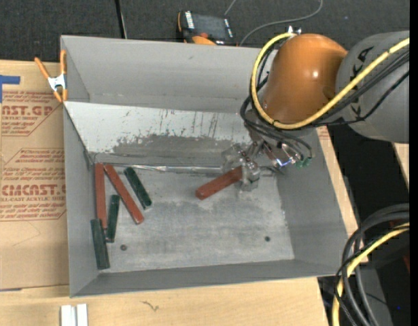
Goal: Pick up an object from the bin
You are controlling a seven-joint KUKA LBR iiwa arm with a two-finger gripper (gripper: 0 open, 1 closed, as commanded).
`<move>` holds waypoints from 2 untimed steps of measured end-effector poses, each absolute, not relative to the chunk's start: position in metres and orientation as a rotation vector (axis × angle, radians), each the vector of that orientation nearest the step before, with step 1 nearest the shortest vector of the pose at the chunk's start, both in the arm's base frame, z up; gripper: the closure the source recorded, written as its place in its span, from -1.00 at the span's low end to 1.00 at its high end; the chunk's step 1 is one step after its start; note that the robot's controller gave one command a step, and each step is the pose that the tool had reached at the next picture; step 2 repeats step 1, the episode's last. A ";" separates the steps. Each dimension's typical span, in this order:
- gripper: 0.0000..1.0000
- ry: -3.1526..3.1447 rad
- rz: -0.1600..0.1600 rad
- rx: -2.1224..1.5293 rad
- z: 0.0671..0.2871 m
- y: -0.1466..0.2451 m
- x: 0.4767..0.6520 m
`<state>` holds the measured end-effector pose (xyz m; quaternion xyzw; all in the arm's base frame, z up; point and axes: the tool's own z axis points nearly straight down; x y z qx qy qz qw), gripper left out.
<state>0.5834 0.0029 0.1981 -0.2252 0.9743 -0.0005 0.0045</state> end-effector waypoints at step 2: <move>1.00 2.903 -0.001 -1.184 0.275 0.029 0.555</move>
Offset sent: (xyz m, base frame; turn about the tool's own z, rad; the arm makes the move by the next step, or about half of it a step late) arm -0.0299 0.0241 0.0751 -0.3195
